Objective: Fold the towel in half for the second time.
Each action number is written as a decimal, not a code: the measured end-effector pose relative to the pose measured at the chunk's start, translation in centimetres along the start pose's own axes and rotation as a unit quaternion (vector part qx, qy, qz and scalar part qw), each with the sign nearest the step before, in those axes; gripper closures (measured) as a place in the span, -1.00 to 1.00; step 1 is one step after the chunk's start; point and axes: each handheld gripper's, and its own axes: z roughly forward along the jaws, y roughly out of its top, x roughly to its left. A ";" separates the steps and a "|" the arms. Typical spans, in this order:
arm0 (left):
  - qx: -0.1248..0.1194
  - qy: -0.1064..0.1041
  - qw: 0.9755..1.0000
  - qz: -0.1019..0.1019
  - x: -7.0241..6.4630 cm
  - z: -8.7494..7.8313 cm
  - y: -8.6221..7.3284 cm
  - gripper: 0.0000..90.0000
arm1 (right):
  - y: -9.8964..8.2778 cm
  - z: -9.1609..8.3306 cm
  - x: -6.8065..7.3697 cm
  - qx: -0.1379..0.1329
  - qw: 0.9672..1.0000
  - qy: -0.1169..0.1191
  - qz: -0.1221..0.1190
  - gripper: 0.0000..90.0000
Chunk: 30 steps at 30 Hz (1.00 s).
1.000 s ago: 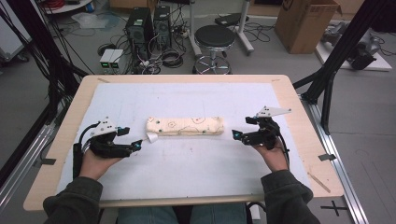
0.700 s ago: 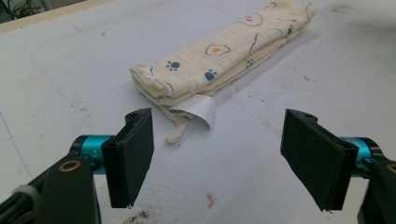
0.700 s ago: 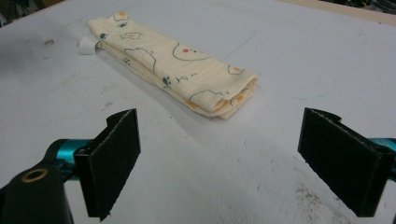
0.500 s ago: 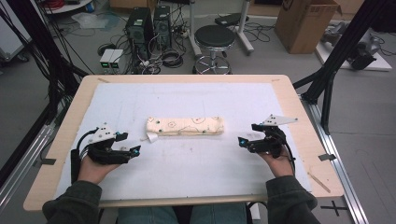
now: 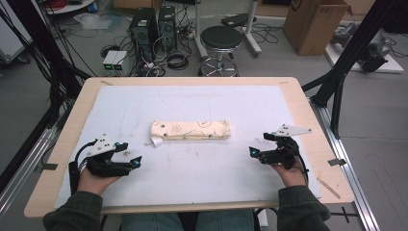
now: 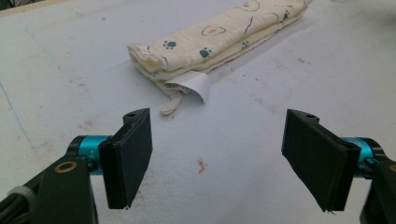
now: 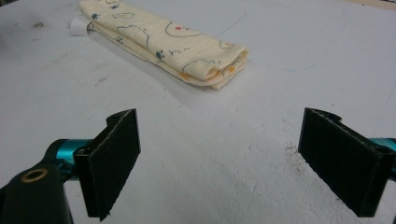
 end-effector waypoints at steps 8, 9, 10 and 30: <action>0.000 0.001 1.000 0.002 -0.4 -0.6 -0.8 -0.45 | -1.0 -0.5 0.5 0.003 1.000 -0.001 0.001 -0.73; -0.002 0.000 1.000 0.002 -0.5 -0.6 -0.9 -0.45 | -1.1 -0.6 0.6 0.002 1.000 -0.001 0.002 -0.73; -0.001 0.001 1.000 0.003 -0.6 -0.7 -1.0 -0.45 | -1.2 -0.7 0.7 0.002 1.000 -0.003 0.000 -0.73; -0.001 0.019 1.000 0.001 -0.7 -1.3 -2.1 -0.46 | -2.3 -0.6 1.4 0.010 1.000 -0.004 -0.015 -0.73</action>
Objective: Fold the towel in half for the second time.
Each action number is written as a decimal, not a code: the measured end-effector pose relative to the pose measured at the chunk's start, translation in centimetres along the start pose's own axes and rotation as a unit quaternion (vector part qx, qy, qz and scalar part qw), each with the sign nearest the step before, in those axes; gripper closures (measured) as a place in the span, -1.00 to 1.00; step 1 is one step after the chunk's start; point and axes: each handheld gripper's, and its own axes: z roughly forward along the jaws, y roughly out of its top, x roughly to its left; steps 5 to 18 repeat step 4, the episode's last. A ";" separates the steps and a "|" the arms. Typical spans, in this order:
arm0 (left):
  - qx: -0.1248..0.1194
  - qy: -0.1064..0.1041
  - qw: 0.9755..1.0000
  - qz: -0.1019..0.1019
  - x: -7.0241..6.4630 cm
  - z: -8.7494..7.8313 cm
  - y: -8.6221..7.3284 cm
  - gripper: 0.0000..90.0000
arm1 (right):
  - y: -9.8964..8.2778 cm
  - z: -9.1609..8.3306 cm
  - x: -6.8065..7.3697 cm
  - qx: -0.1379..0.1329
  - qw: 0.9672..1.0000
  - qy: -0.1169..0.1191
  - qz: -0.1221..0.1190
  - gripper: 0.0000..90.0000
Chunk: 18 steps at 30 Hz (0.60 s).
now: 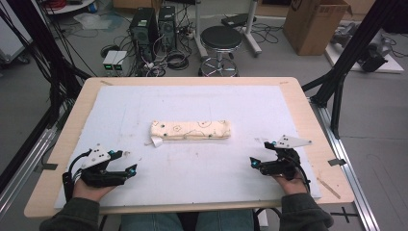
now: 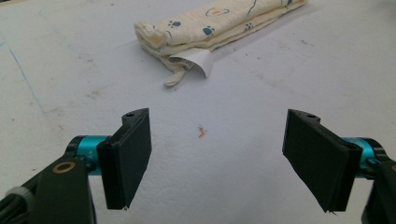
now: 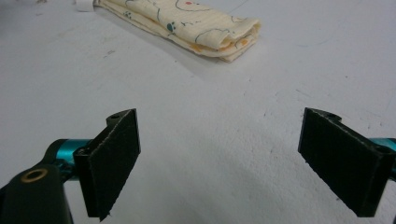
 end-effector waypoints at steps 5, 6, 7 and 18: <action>-0.004 0.001 1.000 0.001 0.0 0.1 0.1 -0.46 | -0.1 0.2 0.1 0.001 1.000 0.003 -0.002 -0.73; -0.004 0.001 1.000 0.001 0.0 0.1 0.1 -0.46 | -0.1 0.2 0.1 0.001 1.000 0.003 -0.002 -0.73; -0.004 0.001 1.000 0.001 0.0 0.1 0.1 -0.46 | -0.1 0.2 0.1 0.001 1.000 0.003 -0.002 -0.73; -0.004 0.001 1.000 0.001 0.0 0.1 0.1 -0.46 | -0.1 0.2 0.1 0.001 1.000 0.003 -0.002 -0.73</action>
